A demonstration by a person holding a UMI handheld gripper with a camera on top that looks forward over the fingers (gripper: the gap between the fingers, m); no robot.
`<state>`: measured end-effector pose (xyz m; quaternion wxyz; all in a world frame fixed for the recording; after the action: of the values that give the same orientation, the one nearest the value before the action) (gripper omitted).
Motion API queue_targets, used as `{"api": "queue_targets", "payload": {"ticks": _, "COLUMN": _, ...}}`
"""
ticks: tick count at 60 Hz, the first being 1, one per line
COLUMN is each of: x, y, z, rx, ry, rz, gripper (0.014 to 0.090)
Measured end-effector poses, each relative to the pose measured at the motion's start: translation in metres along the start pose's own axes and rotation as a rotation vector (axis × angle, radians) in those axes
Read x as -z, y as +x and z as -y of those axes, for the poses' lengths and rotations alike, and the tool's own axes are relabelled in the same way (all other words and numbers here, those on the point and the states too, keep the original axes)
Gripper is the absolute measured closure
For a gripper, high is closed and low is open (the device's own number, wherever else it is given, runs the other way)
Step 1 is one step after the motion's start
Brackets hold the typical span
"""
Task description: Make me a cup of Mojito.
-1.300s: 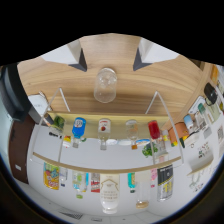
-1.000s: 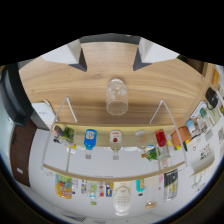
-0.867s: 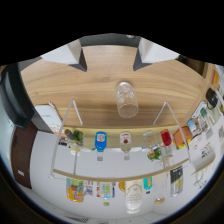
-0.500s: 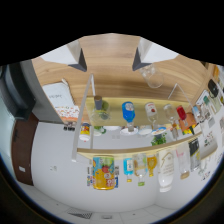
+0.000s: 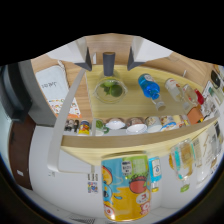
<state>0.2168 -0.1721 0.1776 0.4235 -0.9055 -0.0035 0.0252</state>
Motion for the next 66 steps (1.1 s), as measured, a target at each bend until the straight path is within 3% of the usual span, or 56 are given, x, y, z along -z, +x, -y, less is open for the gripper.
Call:
{"api": "queue_targets", "payload": {"ticks": 15, "x": -0.026, "y": -0.003, "z": -0.005, "rx": -0.026, "ry": -0.085, "rz": 0.035, "gripper": 0.0693}}
{"api": "queue_targets", "payload": {"ticks": 22, "x": -0.029, "y": 0.001, "z": -0.003, "rx": -0.012, "ry": -0.086, "rz": 0.026, "gripper": 0.0859}}
{"api": "queue_targets", "payload": {"ticks": 34, "x": -0.031, "y": 0.002, "z": -0.001, "rx": 0.017, "ry": -0.081, "rz": 0.020, "gripper": 0.0878}}
{"api": "queue_targets", "payload": {"ticks": 42, "x": -0.024, "y": 0.002, "z": 0.002, "rx": 0.019, "ry": -0.035, "rz": 0.014, "gripper": 0.0886}}
{"api": "queue_targets", "payload": {"ticks": 57, "x": 0.023, "y": -0.005, "z": 0.006, "rx": -0.046, "ry": 0.050, "rz": -0.018, "gripper": 0.0887}}
{"api": "queue_targets", "payload": {"ticks": 66, "x": 0.044, "y": -0.023, "z": -0.024, "rx": -0.090, "ry": 0.041, "rz": -0.035, "gripper": 0.0888}}
